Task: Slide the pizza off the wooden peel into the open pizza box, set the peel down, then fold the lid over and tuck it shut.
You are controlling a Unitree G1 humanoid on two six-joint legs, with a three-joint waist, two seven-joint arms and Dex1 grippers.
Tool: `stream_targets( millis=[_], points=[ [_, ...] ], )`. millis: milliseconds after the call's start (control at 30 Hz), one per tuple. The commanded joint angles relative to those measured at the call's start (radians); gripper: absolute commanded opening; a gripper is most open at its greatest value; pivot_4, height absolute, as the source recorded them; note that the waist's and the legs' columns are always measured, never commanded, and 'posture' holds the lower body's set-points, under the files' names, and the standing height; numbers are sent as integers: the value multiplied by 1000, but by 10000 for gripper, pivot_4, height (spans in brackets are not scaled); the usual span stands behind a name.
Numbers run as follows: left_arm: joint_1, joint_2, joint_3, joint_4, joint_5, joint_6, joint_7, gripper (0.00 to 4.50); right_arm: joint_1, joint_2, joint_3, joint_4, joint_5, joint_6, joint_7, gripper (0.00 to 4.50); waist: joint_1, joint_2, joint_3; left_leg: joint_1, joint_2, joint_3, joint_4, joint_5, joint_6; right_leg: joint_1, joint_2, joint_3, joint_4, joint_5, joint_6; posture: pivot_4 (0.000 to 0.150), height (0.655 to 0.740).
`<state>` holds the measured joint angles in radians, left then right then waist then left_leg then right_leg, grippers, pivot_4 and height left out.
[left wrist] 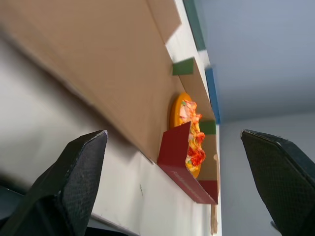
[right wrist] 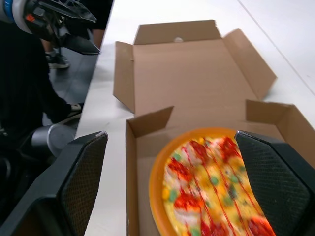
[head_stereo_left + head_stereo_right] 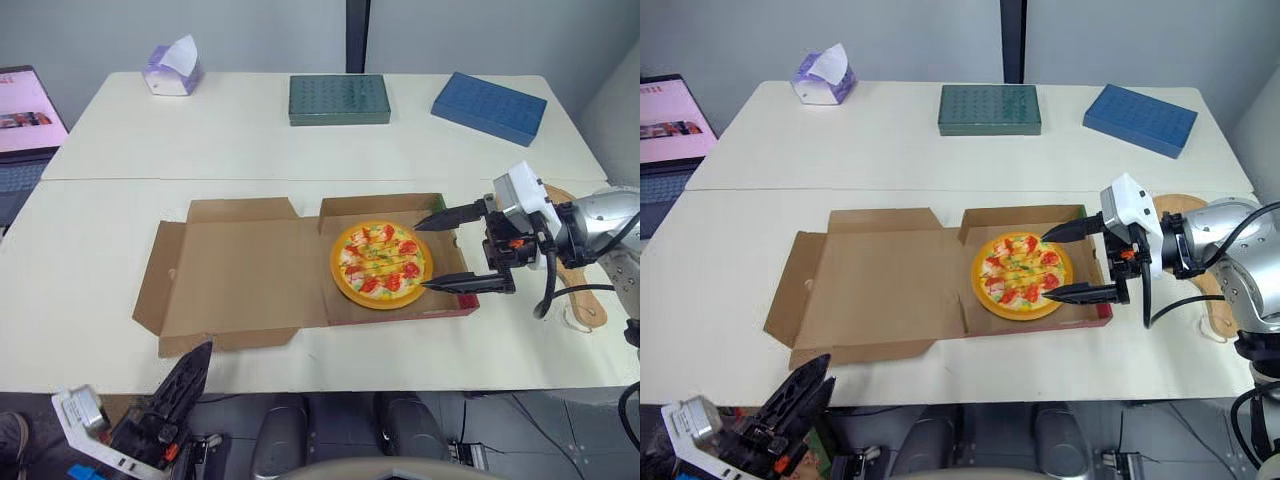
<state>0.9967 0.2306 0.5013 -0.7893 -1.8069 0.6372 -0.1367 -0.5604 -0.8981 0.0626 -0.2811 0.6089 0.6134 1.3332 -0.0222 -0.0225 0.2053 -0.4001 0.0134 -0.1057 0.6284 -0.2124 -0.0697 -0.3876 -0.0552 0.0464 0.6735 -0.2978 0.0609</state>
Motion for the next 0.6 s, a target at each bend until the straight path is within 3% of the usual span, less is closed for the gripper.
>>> stream_targets(
  millis=[33,300,433,600],
  points=[
    [-14,-30,-43,-6,-39,-84,93,45000,-26,-10,-14,-10,-1,-16,16,44556,-1,-1,0,0,0,0,0,0,0,0,0,1,-1,0,0,1500,7400],
    [-196,-47,-67,68,-92,-247,327,45000,-49,-15,-16,-12,-3,-5,18,44556,-1,-1,0,-1,0,0,-1,-1,-1,1,1,0,-2,3,-4,1500,7400],
    [-253,-44,-63,92,-91,-278,375,45000,-55,-18,-16,-16,-2,-1,22,44556,-1,-2,0,-1,0,0,-1,-1,-1,1,1,0,-2,3,-3,1500,7400],
    [-280,-22,-71,120,-76,-263,390,33669,-59,-17,-14,-21,-1,2,22,45000,-1,-2,0,-1,0,0,-1,-1,-1,1,1,0,-2,3,-3,1500,7400]
  ],
)
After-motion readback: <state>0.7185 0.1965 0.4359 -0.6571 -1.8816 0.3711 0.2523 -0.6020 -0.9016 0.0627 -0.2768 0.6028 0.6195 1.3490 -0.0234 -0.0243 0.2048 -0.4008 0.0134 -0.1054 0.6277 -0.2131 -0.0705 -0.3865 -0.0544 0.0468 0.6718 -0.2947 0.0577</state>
